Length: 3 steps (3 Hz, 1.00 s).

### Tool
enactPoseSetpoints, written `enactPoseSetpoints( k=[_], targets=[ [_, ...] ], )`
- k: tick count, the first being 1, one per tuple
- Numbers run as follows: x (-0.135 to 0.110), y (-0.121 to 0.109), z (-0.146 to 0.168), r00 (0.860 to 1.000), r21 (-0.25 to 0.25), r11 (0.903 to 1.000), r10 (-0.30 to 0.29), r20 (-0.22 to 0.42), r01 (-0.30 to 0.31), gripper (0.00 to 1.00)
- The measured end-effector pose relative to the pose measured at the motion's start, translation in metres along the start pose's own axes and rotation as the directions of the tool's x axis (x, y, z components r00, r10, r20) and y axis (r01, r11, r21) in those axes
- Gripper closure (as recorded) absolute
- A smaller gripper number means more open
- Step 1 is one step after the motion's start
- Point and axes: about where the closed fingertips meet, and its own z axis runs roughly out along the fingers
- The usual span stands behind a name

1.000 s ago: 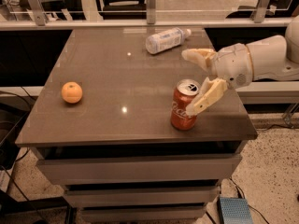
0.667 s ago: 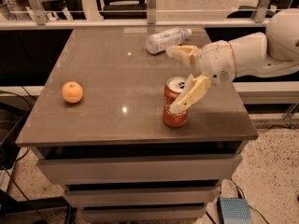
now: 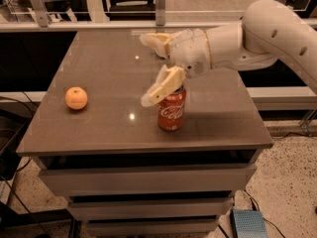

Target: Knock coke can over

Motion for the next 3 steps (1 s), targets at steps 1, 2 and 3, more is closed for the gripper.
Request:
enactPoseSetpoints(
  k=[1, 2, 3],
  targets=[
    [-0.016, -0.01, 0.027, 0.999, -0.011, 0.9998, -0.018, 0.027, 0.018, 0.0],
    [-0.018, -0.013, 0.016, 1.0, 0.013, 0.9999, -0.008, -0.015, 0.008, 0.0],
    [-0.001, -0.014, -0.03, 0.995, 0.062, 0.9975, 0.041, -0.086, -0.036, 0.0]
  ],
)
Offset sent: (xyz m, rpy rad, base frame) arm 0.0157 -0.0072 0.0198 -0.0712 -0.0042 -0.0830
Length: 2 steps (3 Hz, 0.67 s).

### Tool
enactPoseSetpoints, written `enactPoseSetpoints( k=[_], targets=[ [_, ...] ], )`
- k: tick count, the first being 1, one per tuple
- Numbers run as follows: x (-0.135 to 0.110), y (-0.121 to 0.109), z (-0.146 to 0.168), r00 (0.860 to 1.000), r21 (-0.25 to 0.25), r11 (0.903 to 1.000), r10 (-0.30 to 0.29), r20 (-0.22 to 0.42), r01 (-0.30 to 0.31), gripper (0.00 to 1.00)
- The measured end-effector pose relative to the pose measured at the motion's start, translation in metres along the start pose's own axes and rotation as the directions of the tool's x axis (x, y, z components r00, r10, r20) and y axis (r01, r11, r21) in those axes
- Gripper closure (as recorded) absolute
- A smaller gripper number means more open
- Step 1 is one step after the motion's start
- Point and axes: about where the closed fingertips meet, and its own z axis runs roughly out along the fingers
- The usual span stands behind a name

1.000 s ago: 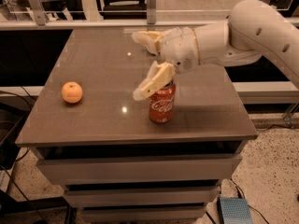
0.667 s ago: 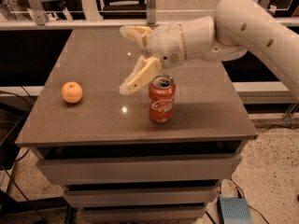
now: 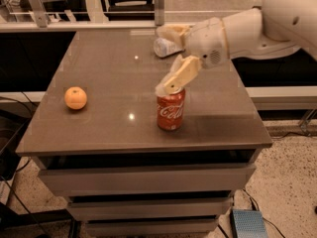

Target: Knock coke can over

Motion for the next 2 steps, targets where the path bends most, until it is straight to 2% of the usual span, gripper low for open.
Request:
enactPoseSetpoints(
  k=[1, 2],
  targets=[
    [0.026, 0.002, -0.048, 0.997, 0.037, 0.9989, 0.033, -0.068, -0.03, 0.0],
    [0.053, 0.012, -0.075, 0.993, 0.052, 0.9969, 0.064, -0.102, -0.059, 0.0]
  ],
)
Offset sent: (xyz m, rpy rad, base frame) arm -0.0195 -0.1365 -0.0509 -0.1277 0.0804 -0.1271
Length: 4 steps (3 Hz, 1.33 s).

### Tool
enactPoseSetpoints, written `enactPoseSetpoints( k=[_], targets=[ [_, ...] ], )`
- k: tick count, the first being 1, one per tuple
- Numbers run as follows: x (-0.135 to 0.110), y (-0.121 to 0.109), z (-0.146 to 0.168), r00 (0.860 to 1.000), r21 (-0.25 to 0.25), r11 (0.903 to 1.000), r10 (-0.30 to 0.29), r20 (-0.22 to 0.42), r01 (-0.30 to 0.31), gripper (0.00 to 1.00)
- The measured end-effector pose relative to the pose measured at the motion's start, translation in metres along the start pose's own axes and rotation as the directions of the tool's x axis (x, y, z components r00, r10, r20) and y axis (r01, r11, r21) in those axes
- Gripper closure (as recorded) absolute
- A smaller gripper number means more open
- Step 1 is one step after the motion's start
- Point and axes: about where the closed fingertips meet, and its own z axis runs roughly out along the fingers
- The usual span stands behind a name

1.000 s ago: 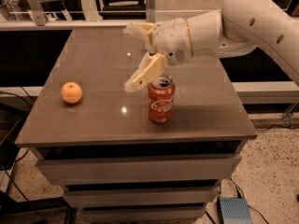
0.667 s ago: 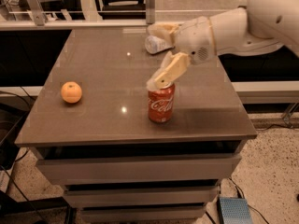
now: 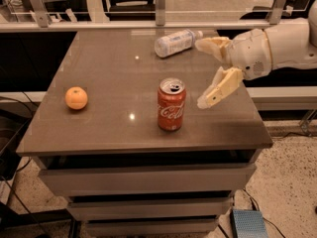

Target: Knock coke can over

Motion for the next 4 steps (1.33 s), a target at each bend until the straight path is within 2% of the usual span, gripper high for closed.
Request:
enactPoseSetpoints(
  k=[1, 2, 4],
  targets=[
    [0.023, 0.009, 0.003, 1.0, -0.012, 0.9996, 0.027, 0.012, -0.027, 0.0],
    [0.034, 0.013, 0.02, 0.998, -0.032, 0.9987, 0.04, 0.038, -0.039, 0.0],
    [0.028, 0.012, 0.07, 0.997, -0.076, 0.9971, 0.01, 0.081, -0.004, 0.0]
  ],
)
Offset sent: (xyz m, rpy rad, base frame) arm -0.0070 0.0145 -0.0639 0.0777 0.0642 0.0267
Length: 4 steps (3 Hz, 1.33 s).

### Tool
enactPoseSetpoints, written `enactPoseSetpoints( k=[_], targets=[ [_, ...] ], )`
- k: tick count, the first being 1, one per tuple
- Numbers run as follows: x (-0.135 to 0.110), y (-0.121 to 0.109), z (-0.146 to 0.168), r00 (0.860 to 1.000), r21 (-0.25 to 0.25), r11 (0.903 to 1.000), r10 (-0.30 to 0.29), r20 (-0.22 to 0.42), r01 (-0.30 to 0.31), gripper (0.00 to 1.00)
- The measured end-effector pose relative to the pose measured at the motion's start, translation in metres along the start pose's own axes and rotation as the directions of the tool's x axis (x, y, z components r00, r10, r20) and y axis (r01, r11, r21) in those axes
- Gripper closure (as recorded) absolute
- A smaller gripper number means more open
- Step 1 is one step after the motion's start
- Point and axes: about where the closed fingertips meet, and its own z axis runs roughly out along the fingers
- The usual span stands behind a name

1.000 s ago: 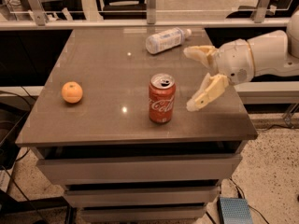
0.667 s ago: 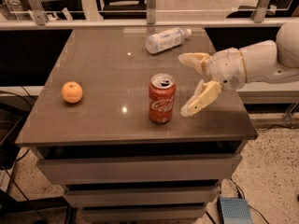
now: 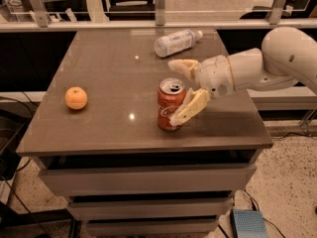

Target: Knock coke can over

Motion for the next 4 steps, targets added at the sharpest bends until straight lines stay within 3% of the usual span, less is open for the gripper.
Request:
enactPoseSetpoints(
  k=[2, 4],
  targets=[
    [-0.041, -0.034, 0.055, 0.994, -0.017, 0.9944, -0.103, 0.047, 0.104, 0.0],
    [-0.113, -0.062, 0.092, 0.956, -0.011, 0.9736, -0.222, 0.19, 0.228, 0.0]
  ],
)
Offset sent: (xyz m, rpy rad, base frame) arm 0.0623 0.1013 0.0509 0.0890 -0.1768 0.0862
